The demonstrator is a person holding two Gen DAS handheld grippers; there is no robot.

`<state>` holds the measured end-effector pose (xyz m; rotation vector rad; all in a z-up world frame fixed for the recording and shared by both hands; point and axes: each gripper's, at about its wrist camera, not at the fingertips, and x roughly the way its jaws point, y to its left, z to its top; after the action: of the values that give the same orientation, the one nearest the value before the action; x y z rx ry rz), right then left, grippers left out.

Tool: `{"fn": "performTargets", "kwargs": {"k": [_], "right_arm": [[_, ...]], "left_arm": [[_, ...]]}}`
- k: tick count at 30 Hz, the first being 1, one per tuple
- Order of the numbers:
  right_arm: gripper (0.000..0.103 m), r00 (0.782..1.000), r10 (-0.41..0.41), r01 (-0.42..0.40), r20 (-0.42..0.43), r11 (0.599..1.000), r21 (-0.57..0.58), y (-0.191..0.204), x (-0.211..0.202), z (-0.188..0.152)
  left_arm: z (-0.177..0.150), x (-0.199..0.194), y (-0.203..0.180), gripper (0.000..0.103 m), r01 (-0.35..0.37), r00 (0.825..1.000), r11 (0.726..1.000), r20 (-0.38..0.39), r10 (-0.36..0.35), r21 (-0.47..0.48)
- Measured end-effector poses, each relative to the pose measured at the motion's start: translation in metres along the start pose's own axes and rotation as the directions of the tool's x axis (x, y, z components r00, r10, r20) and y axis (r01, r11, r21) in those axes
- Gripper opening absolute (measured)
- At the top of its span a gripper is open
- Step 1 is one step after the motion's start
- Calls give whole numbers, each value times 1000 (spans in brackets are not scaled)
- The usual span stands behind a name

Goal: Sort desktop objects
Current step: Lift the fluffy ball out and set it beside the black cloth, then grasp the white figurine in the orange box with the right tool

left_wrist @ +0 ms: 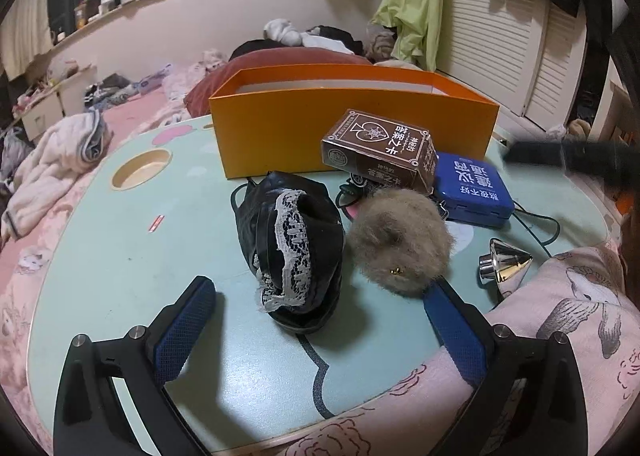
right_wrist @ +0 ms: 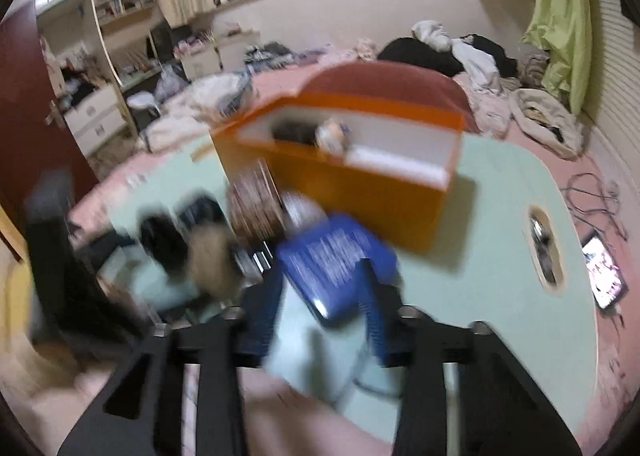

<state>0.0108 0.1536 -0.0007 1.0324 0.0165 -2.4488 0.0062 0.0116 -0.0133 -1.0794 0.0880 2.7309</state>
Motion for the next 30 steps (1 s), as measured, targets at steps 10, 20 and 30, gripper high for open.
{"fn": "performTargets", "kwargs": {"k": [10,20,30], "right_arm": [[42,961,88,-2,-263,951,310,-33,125,144],[42,894,114,110,-433,882,458,-55,203,147],[35,965,89,16,-247,919,393,-42,151,152]], "left_arm": [[1,1,0,103,2,1000,1000,1,-2,0],[3,5,1,103,8,1000,1000,9,-8,-1],[4,7,1,103,9,1000,1000,10,-9,-1]]}}
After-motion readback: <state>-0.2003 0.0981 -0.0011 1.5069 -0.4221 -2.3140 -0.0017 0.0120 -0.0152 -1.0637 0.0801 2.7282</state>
